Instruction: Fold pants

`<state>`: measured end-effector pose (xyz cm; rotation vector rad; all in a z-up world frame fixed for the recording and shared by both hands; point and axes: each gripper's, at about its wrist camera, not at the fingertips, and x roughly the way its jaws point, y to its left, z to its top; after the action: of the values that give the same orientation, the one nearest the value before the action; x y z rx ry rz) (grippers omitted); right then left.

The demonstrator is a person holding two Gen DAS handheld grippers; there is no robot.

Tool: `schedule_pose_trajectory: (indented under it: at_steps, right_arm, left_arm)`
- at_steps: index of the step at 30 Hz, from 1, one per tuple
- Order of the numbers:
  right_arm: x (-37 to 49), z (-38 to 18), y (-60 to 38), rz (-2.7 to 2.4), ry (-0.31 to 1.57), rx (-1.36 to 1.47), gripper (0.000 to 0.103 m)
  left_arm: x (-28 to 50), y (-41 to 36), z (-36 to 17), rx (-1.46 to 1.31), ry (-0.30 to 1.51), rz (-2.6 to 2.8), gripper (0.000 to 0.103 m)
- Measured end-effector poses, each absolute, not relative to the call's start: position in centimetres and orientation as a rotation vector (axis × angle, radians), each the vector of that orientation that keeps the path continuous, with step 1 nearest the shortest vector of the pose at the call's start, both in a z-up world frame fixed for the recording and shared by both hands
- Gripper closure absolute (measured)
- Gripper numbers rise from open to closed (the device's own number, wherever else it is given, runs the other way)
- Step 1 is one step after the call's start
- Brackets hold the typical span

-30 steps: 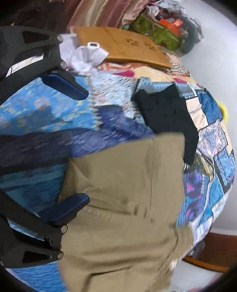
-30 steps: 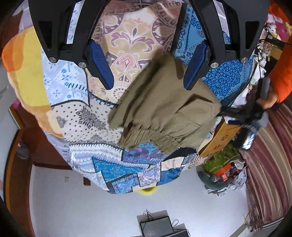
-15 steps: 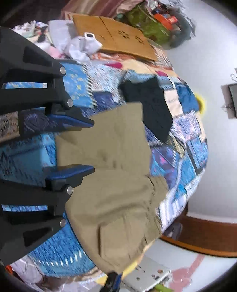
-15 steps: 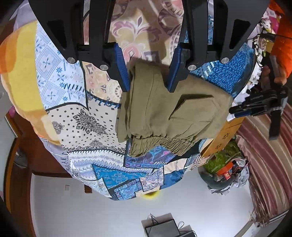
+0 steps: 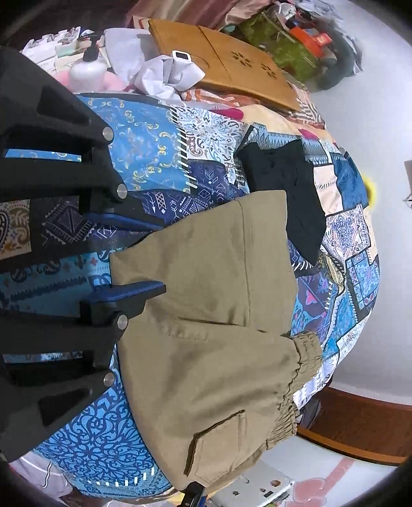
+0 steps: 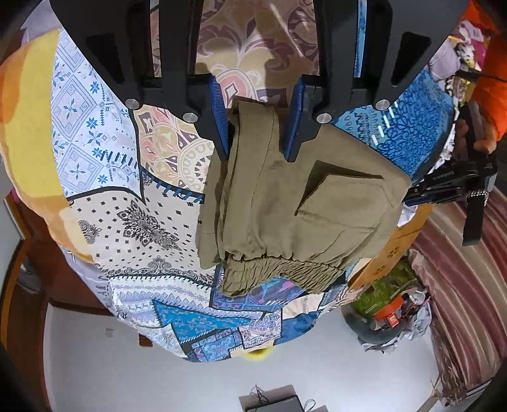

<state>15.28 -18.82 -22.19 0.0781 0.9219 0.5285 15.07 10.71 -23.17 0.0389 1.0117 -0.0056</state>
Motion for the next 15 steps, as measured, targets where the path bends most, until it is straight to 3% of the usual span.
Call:
schedule_pose_trajectory:
  at_steps: [5, 8, 10, 15]
  right_arm:
    - [16.3, -20.2, -19.7, 0.551, 0.929, 0.110, 0.072]
    - [17.1, -18.9, -19.7, 0.554, 0.893, 0.087, 0.066]
    - [18.2, -18.2, -19.6, 0.544, 0.863, 0.061, 0.050]
    - [21.8, -17.4, -18.8, 0.528, 0.817, 0.020, 0.049]
  left_arm:
    - [15.9, 10.9, -20.8, 0.029, 0.983, -0.002, 0.065]
    - [17.0, 10.5, -18.6, 0.039, 0.928, -0.005, 0.042]
    - [17.9, 9.9, -17.2, 0.042, 0.877, -0.013, 0.027]
    - [21.6, 8.0, -15.6, 0.027, 0.848, -0.064, 0.025]
